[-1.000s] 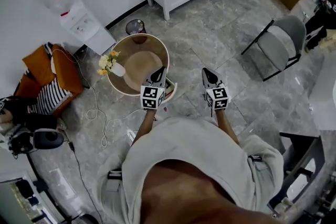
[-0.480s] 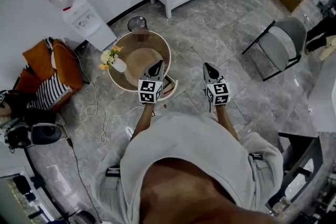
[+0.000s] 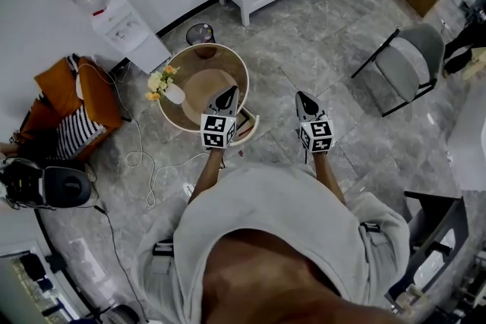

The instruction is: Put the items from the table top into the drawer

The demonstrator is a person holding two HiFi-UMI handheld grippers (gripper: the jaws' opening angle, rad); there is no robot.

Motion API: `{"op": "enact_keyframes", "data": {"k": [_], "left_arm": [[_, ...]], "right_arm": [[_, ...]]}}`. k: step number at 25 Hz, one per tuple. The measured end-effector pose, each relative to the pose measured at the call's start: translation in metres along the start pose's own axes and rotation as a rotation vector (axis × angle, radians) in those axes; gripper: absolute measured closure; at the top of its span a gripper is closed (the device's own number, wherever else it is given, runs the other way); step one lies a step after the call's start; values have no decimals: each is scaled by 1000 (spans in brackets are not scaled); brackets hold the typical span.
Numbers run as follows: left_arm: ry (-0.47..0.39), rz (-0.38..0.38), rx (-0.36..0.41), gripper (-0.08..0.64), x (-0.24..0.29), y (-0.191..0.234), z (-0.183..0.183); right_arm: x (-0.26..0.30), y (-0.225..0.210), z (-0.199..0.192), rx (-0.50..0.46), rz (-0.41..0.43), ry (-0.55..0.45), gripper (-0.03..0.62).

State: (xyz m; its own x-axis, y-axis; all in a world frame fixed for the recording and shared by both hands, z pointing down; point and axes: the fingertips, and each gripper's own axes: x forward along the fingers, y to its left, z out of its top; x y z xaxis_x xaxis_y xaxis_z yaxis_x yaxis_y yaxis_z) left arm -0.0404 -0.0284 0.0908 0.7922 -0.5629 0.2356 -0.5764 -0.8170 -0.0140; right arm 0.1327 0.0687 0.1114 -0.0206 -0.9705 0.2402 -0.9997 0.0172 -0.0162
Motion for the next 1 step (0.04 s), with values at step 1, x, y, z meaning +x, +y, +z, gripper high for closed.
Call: {"op": "enact_keyframes", "data": {"k": [1], "left_arm": [[1, -2, 0, 545, 0, -1, 0]], "right_arm": [[-1, -1, -1, 1, -1, 2, 569]]}}
